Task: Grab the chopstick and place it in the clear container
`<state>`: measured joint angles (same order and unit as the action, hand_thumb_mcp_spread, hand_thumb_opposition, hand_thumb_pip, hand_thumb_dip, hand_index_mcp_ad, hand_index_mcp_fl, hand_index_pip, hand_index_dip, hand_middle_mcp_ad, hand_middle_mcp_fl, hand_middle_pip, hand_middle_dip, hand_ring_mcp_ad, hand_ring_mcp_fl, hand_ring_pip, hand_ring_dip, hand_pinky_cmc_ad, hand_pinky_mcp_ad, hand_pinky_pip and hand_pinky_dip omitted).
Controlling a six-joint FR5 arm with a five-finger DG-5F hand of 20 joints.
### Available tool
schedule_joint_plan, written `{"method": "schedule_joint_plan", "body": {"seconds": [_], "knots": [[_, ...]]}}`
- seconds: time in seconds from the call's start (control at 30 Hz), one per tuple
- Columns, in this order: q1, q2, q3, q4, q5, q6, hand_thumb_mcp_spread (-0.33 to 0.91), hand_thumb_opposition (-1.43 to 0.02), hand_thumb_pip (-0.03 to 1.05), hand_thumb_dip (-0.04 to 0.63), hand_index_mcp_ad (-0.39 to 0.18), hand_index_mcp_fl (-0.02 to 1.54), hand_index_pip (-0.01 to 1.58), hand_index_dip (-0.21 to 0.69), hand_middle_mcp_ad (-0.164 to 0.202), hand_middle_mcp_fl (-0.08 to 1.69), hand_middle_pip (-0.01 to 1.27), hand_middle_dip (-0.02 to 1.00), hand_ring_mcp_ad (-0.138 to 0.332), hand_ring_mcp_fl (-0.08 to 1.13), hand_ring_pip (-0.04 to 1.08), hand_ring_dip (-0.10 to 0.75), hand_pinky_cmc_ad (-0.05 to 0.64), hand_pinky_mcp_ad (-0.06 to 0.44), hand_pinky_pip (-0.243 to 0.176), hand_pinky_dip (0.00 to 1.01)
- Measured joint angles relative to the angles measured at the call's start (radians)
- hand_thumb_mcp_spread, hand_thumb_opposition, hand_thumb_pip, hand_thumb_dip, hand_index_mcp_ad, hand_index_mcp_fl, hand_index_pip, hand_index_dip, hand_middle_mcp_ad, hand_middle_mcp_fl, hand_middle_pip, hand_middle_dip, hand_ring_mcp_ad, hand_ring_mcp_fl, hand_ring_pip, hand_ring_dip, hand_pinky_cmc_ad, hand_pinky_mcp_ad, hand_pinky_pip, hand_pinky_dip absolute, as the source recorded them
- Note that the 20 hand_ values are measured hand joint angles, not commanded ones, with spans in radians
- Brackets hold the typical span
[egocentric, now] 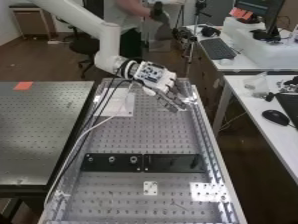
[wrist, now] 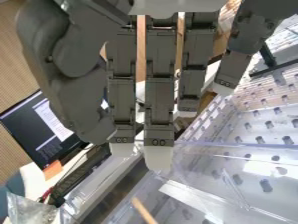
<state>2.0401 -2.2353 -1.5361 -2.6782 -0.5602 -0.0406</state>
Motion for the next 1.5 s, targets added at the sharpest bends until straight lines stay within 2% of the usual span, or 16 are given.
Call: {"method": "schedule_joint_plan", "body": {"seconds": [0.3, 0.5, 0.63, 0.7, 0.8, 0.9, 0.93, 0.97, 1.07, 1.13, 1.2, 1.27, 1.33, 1.37, 1.4, 1.5], "knots": [[-0.019, 0.117, -0.072, 0.119, -0.025, -0.126, 0.37, -0.82, 0.65, 0.353, -0.133, 1.02, 0.27, 0.164, 0.04, 1.03, 0.57, 0.33, 0.089, 0.56, 0.08, 0.262, 0.367, 0.312, -0.075, 0.91], [-0.057, 0.225, -0.114, 0.128, -0.118, -0.202, 0.33, -0.82, 0.65, 0.349, -0.124, 0.95, 0.13, 0.169, 0.042, 0.94, 0.42, 0.33, 0.103, 0.49, 0.07, 0.262, 0.365, 0.316, -0.082, 0.92], [-0.076, 0.265, -0.127, 0.116, -0.18, -0.225, 0.3, -0.79, 0.6, 0.304, -0.126, 0.88, 0.09, 0.206, 0.04, 0.9, 0.28, 0.33, 0.12, 0.46, 0.06, 0.262, 0.367, 0.328, -0.093, 0.92], [-0.09, 0.276, -0.125, 0.071, -0.229, -0.217, 0.28, -0.77, 0.55, 0.29, -0.12, 0.83, 0.07, 0.239, 0.042, 0.8, 0.21, 0.35, 0.12, 0.43, 0.05, 0.262, 0.393, 0.346, -0.093, 0.92], [-0.109, 0.283, -0.11, -0.016, -0.329, -0.207, 0.24, -0.74, 0.41, 0.239, -0.106, 0.62, 0.04, 0.286, 0.045, 0.59, 0.14, 0.38, 0.133, 0.32, 0.05, 0.262, 0.431, 0.379, -0.093, 0.91], [-0.124, 0.285, -0.08, -0.12, -0.442, -0.212, 0.21, -0.71, 0.33, 0.133, -0.108, 0.36, 0.02, 0.346, 0.04, 0.35, 0.1, 0.38, 0.148, 0.19, 0.06, 0.227, 0.466, 0.391, -0.089, 0.85], [-0.126, 0.285, -0.076, -0.136, -0.452, -0.215, 0.19, -0.7, 0.33, 0.119, -0.103, 0.21, 0.02, 0.347, 0.049, 0.18, 0.09, 0.38, 0.147, 0.11, 0.06, 0.218, 0.482, 0.393, -0.089, 0.83], [-0.135, 0.285, -0.065, -0.182, -0.484, -0.227, 0.19, -0.68, 0.34, 0.103, -0.096, 0.14, 0.02, 0.342, 0.059, 0.09, 0.09, 0.36, 0.147, 0.06, 0.03, 0.202, 0.482, 0.394, -0.089, 0.81], [-0.161, 0.286, -0.037, -0.284, -0.575, -0.275, 0.19, -0.67, 0.34, 0.059, -0.082, 0.1, 0.02, 0.339, 0.073, 0.02, 0.09, 0.32, 0.164, 0.03, 0.04, 0.166, 0.482, 0.391, -0.089, 0.74], [-0.182, 0.289, -0.019, -0.352, -0.634, -0.328, 0.2, -0.66, 0.33, 0.037, -0.08, 0.06, 0.02, 0.321, 0.077, -0.01, 0.09, 0.28, 0.166, 0.02, 0.05, 0.141, 0.482, 0.393, -0.124, 0.62], [-0.197, 0.292, -0.006, -0.401, -0.677, -0.369, 0.2, -0.66, 0.34, 0.021, -0.079, 0.02, 0.01, 0.298, 0.08, -0.06, 0.09, 0.25, 0.164, 0.02, 0.05, 0.126, 0.482, 0.396, -0.138, 0.56], [-0.209, 0.296, 0.007, -0.451, -0.711, -0.408, 0.2, -0.66, 0.34, 0.024, -0.073, 0.02, 0.01, 0.281, 0.089, -0.07, 0.09, 0.23, 0.157, 0.02, 0.02, 0.105, 0.48, 0.344, -0.14, 0.49], [-0.219, 0.302, 0.021, -0.501, -0.733, -0.452, 0.2, -0.66, 0.35, 0.005, -0.063, 0.02, 0.01, 0.25, 0.091, -0.06, 0.09, 0.19, 0.19, 0.02, 0.02, 0.063, 0.463, 0.3, -0.188, 0.4], [-0.222, 0.304, 0.024, -0.511, -0.737, -0.465, 0.2, -0.66, 0.35, 0.005, -0.063, 0.02, 0.02, 0.243, 0.091, -0.06, 0.09, 0.17, 0.183, 0.02, 0.03, 0.056, 0.456, 0.281, -0.192, 0.38], [-0.224, 0.309, 0.027, -0.524, -0.739, -0.489, 0.2, -0.66, 0.37, 0.007, -0.063, 0.02, 0.02, 0.239, 0.094, -0.06, 0.09, 0.17, 0.202, 0.01, 0.03, 0.051, 0.431, 0.248, -0.194, 0.36], [-0.227, 0.323, 0.031, -0.546, -0.73, -0.546, 0.2, -0.68, 0.39, 0.007, -0.063, 0.02, 0.02, 0.202, 0.094, -0.06, 0.09, 0.14, 0.215, 0.02, 0.01, 0.012, 0.384, 0.211, -0.239, 0.25]]}}
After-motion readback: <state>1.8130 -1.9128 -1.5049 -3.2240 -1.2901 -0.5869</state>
